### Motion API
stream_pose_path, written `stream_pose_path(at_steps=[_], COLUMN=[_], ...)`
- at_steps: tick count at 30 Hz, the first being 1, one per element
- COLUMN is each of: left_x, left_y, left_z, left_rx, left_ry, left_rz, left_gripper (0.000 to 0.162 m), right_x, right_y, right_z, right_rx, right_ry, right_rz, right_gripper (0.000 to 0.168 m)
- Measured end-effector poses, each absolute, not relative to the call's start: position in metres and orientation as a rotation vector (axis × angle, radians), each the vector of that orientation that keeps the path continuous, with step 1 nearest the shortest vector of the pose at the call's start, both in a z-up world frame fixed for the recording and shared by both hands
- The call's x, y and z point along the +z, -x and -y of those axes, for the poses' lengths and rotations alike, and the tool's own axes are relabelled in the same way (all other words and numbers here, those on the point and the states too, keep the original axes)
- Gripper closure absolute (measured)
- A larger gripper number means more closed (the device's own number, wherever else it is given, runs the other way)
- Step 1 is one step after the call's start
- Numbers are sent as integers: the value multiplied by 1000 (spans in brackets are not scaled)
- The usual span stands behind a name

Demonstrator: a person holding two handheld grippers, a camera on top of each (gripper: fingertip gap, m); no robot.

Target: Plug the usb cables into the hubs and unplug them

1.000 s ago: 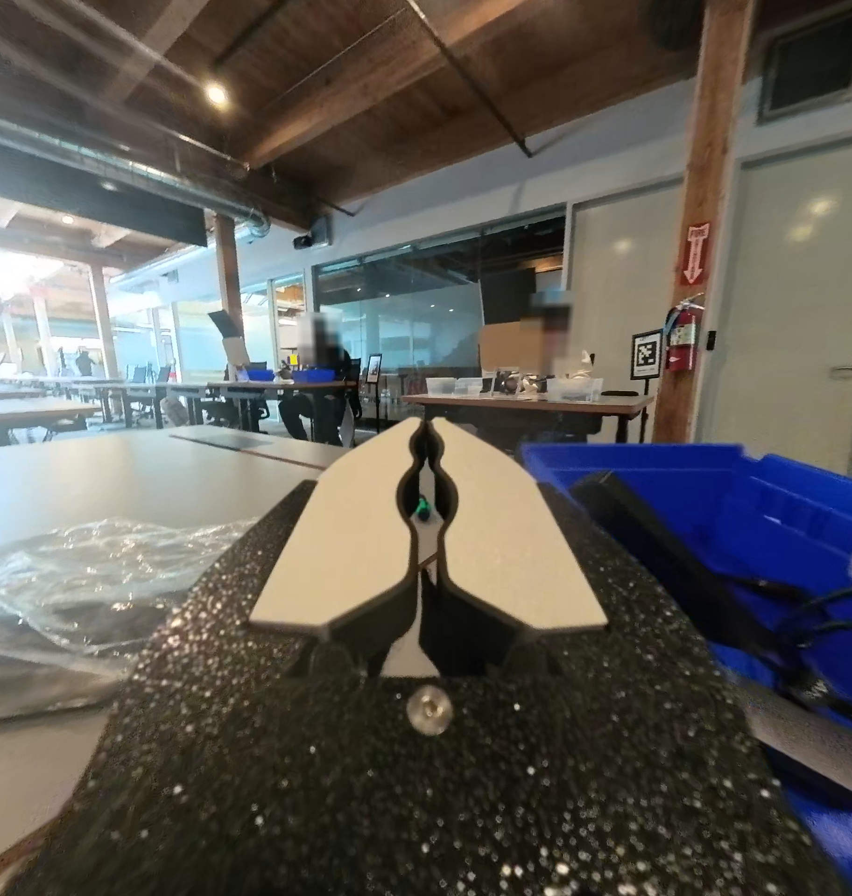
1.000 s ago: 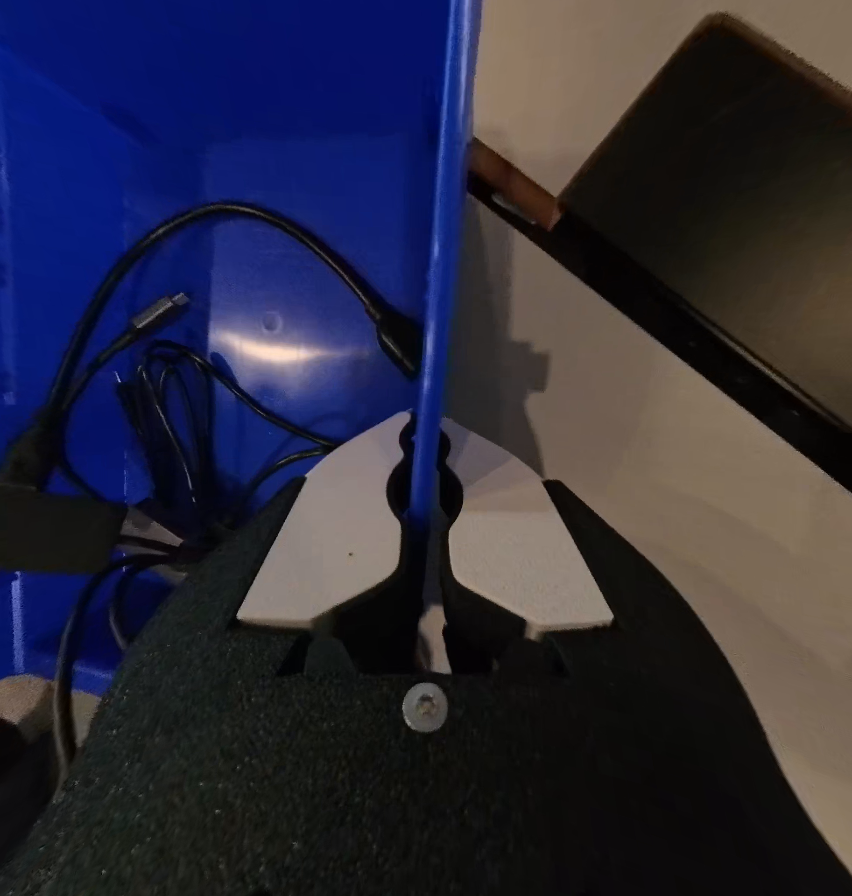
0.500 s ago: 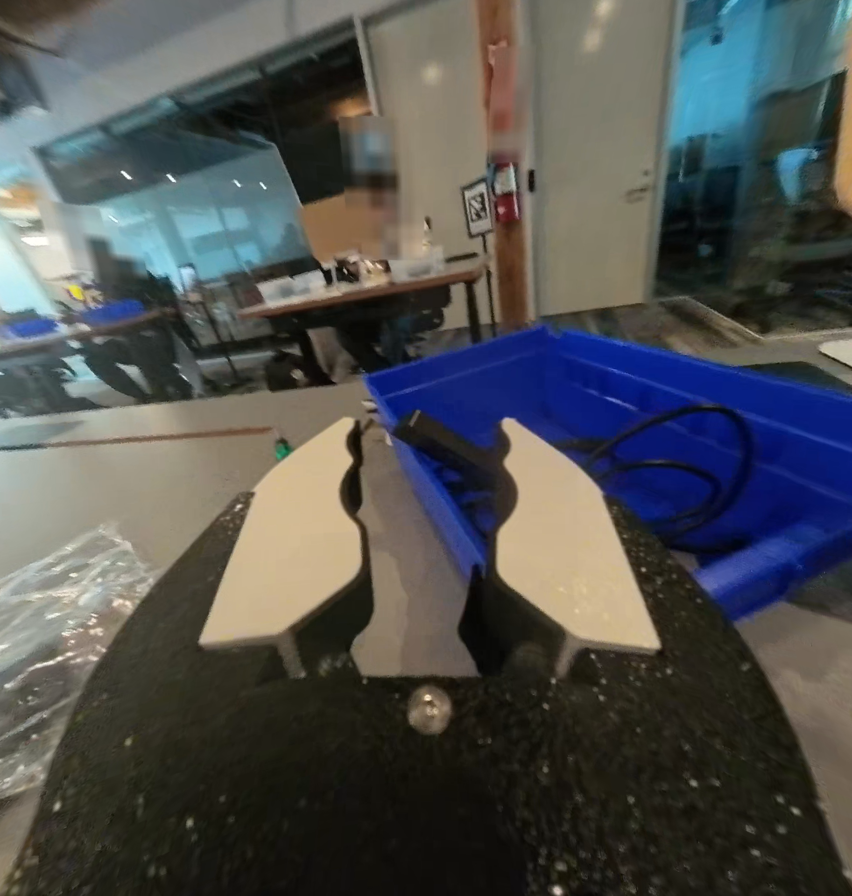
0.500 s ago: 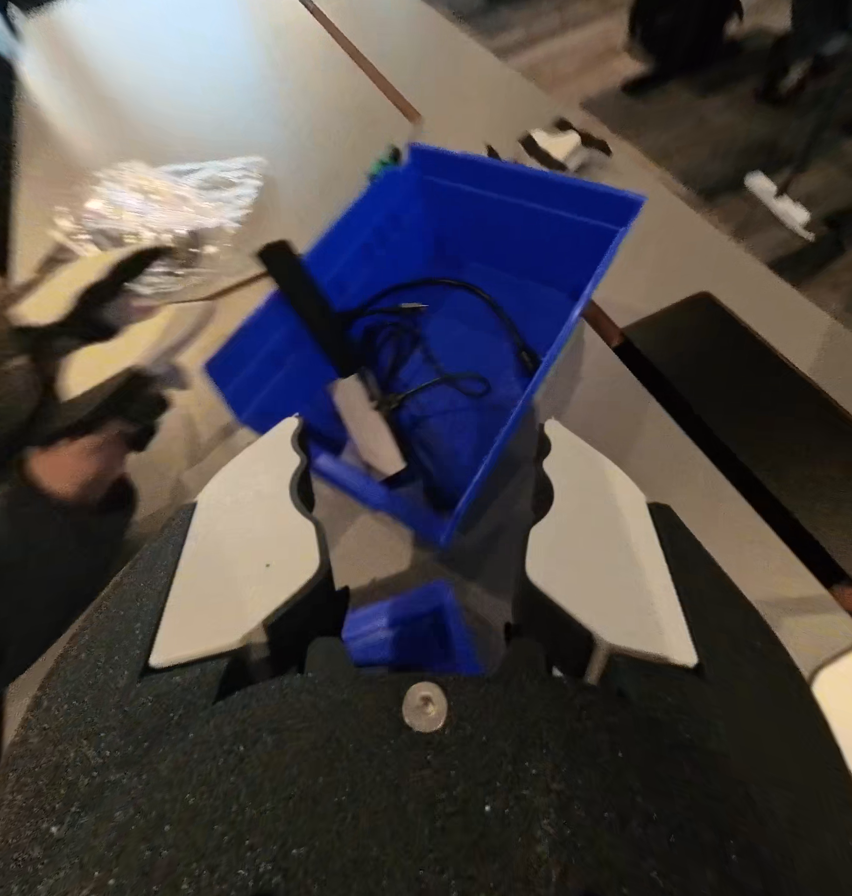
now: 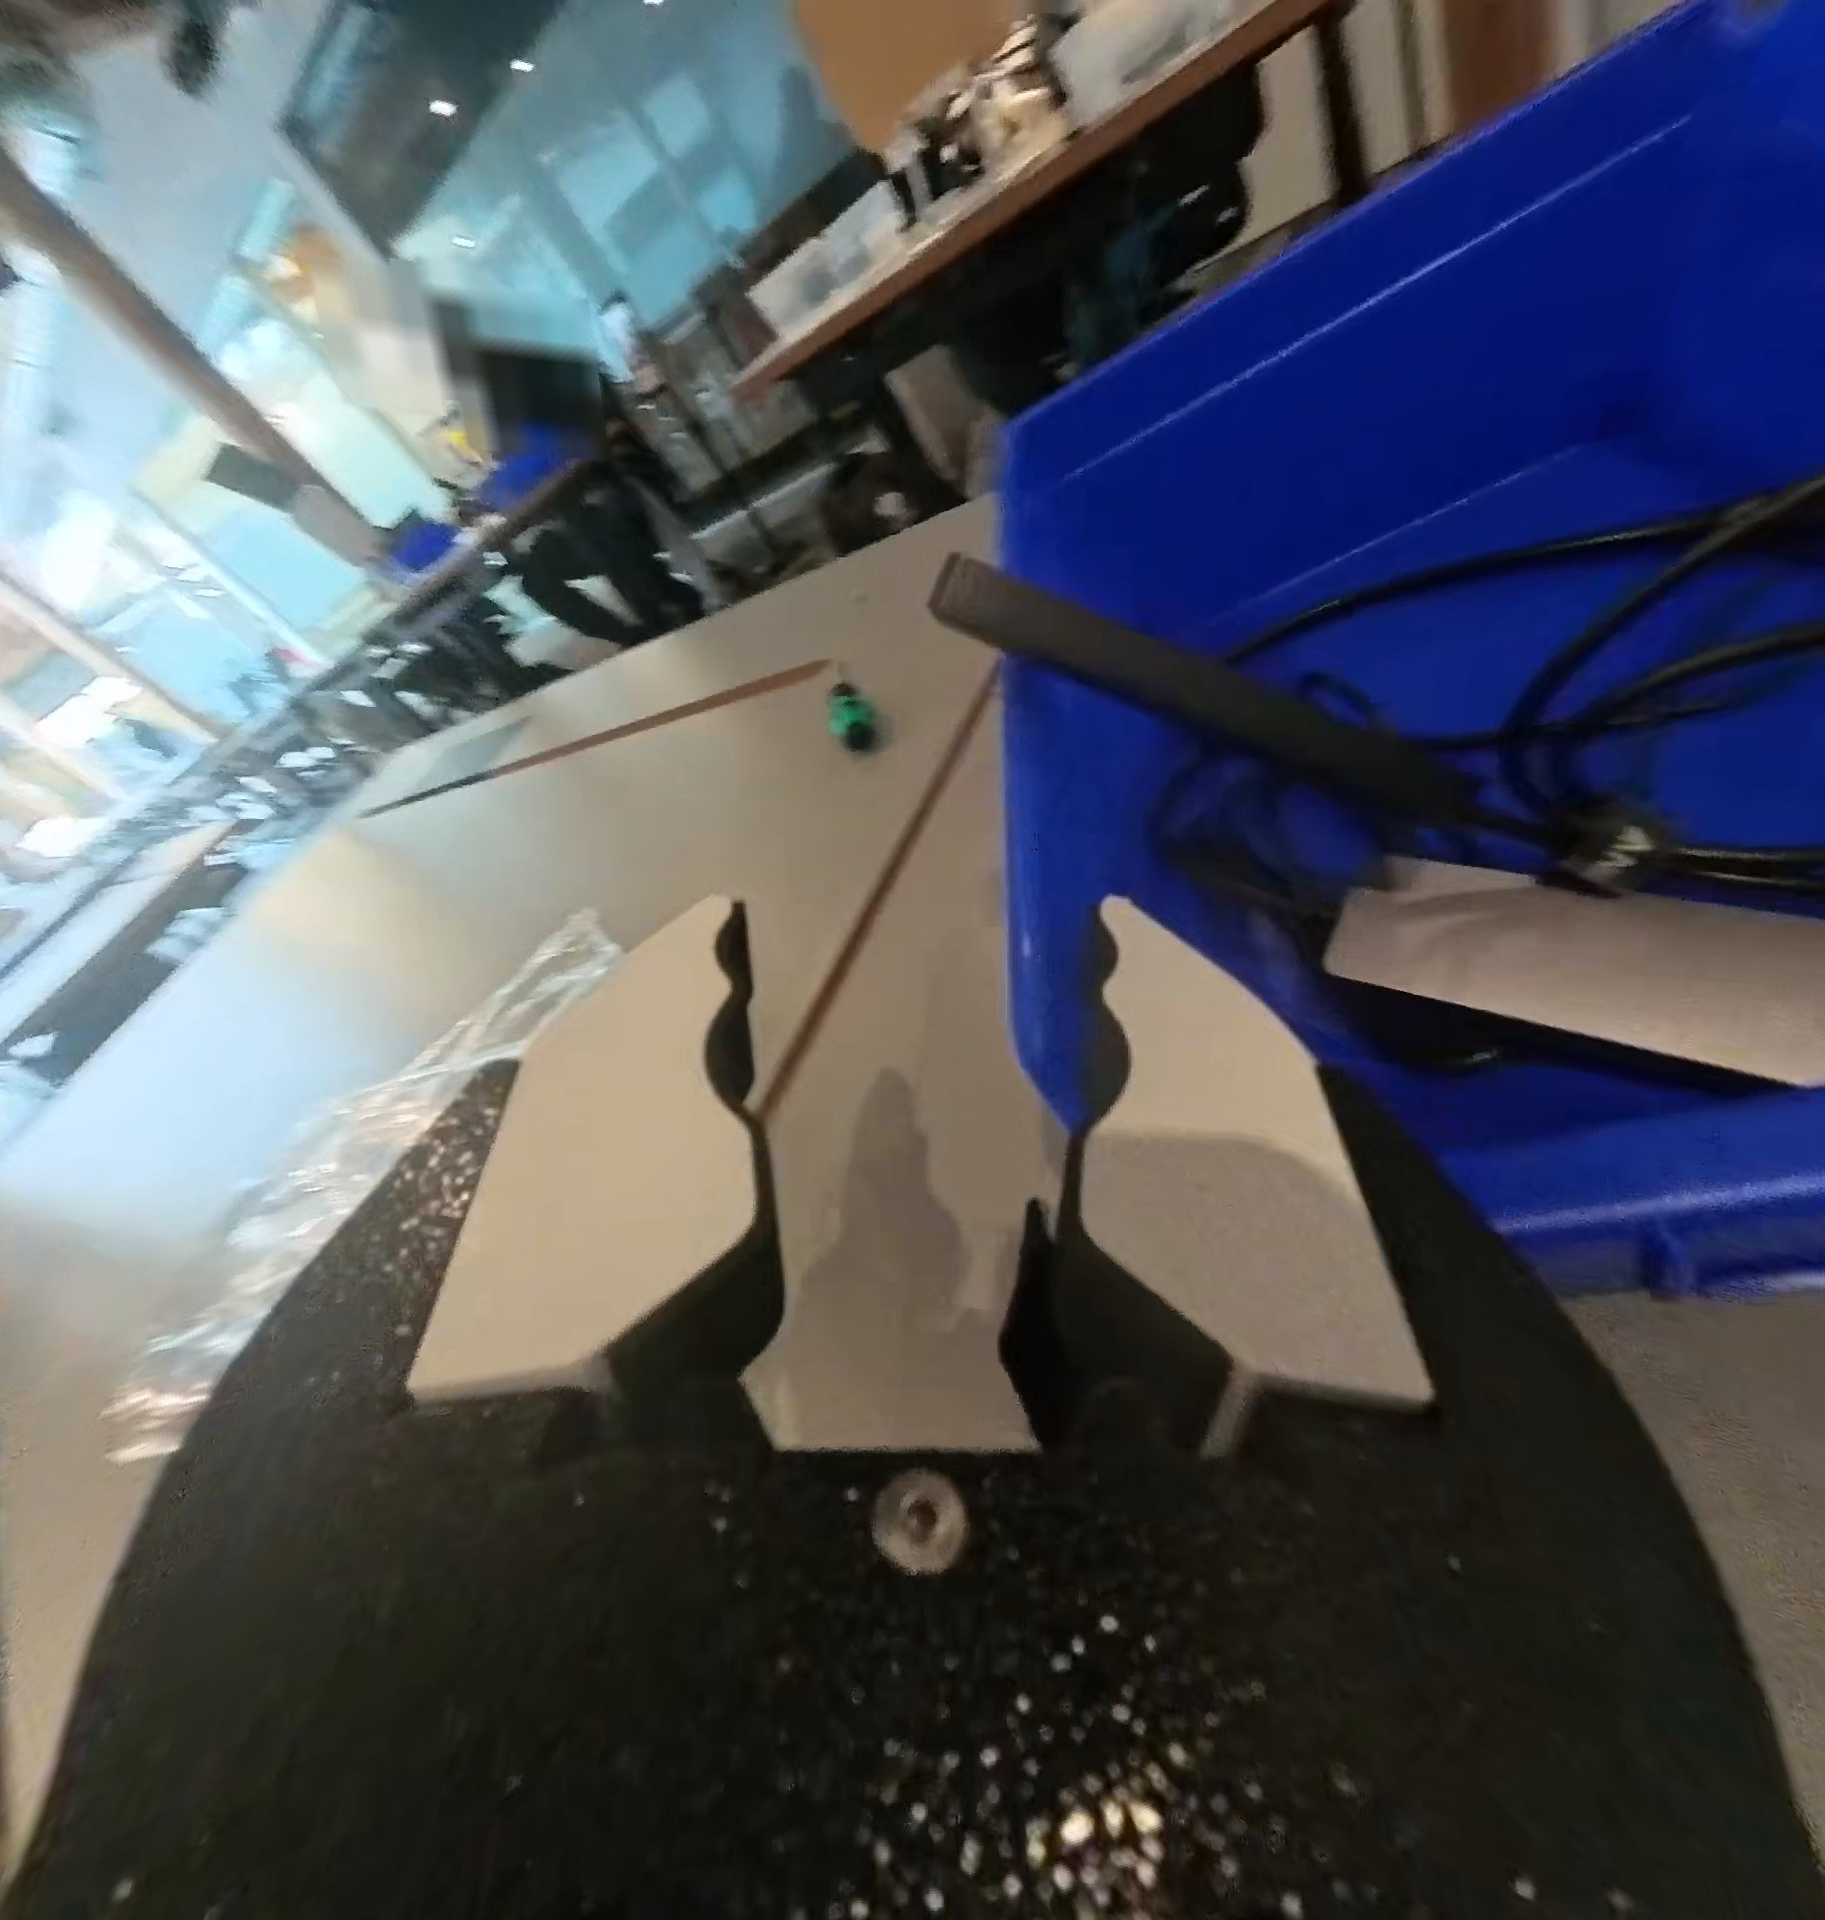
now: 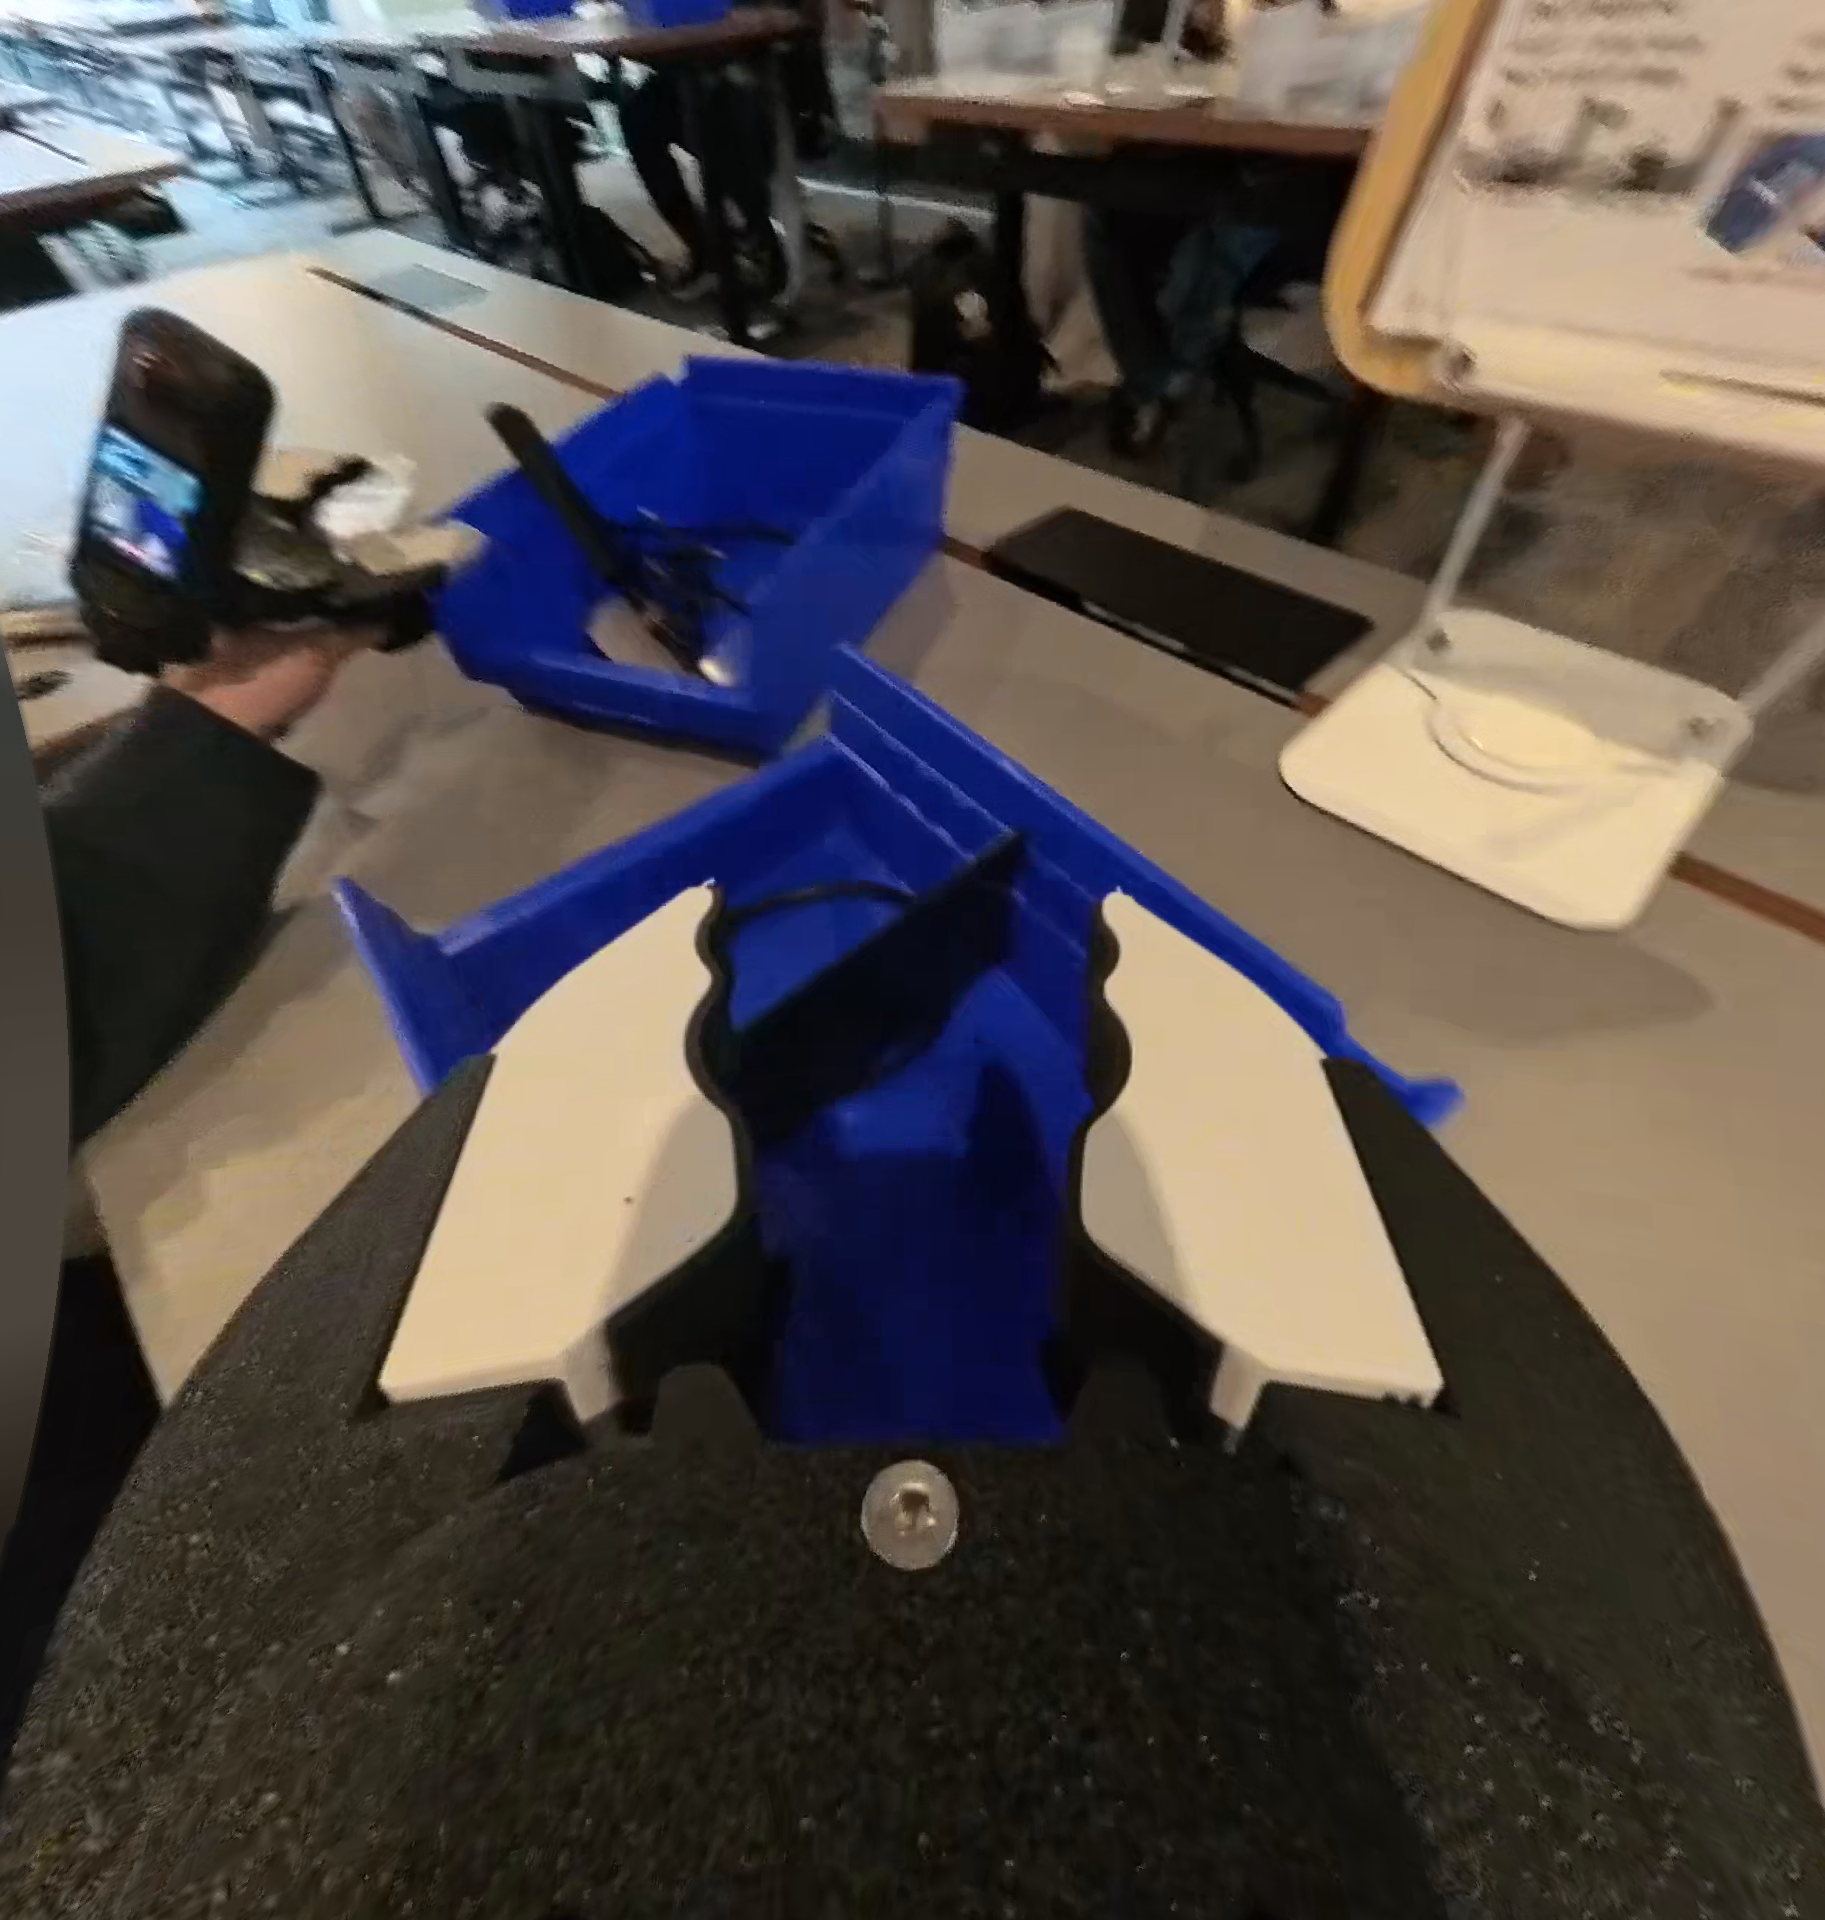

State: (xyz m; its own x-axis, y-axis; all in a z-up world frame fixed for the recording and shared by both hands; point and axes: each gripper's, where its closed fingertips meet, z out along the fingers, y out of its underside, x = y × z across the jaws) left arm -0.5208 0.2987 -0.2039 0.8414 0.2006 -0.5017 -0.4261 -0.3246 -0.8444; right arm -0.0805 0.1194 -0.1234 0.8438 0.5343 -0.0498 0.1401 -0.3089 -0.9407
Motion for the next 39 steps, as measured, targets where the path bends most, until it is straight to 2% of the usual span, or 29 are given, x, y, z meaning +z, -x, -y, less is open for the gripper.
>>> stream_pose_path(at_steps=[2, 6, 7, 9, 11, 13, 18, 22, 23, 24, 26, 30, 35, 37, 38, 39], left_x=[-202, -199, -190, -153, -131, -126, -148, -166, -169, -172, -177, -186, -190, -192, -193, -195], left_y=[538, 560, 560, 548, 516, 472, 363, 330, 328, 328, 325, 316, 301, 297, 296, 294], left_z=[-300, -301, -297, -284, -276, -274, -262, -256, -257, -258, -259, -259, -253, -251, -251, -250], left_rx=[769, 967, 1018, 1075, 991, 772, 182, -31, -44, -51, -73, -146, -248, -250, -251, -256], left_ry=[1762, 1704, 1652, 1442, 1314, 1274, 1327, 1391, 1401, 1411, 1423, 1451, 1464, 1463, 1463, 1465], left_rz=[-183, -178, -160, -117, -170, -257, -526, -609, -616, -619, -627, -637, -659, -678, -684, -692], left_gripper=[101, 114, 121, 151, 155, 162, 162, 162, 162, 162, 162, 162, 162, 162, 162, 162], right_x=[-136, -154, -154, -151, -155, -165, -204, -224, -230, -235, -245, -245, -245, -241, -239, -235], right_y=[60, 35, 35, 51, 74, 93, 121, 128, 127, 125, 121, 102, 27, -12, -33, -51], right_z=[-114, -99, -94, -77, -58, -45, -36, -39, -41, -42, -37, -27, -31, -46, -51, -55], right_rx=[390, 343, 344, 400, 452, 434, 269, 253, 230, 199, 179, 227, 89, -53, -142, -210], right_ry=[1912, 1985, 1973, 1920, 1903, 1912, 2026, 2106, 2131, 2158, 2201, 2237, 2156, 2183, 2211, 2222], right_rz=[458, 411, 423, 520, 655, 772, 1030, 1127, 1153, 1184, 1284, 1396, 1667, 1638, 1616, 1610], right_gripper=[103, 106, 106, 116, 129, 133, 126, 120, 122, 132, 159, 163, 162, 154, 156, 143])
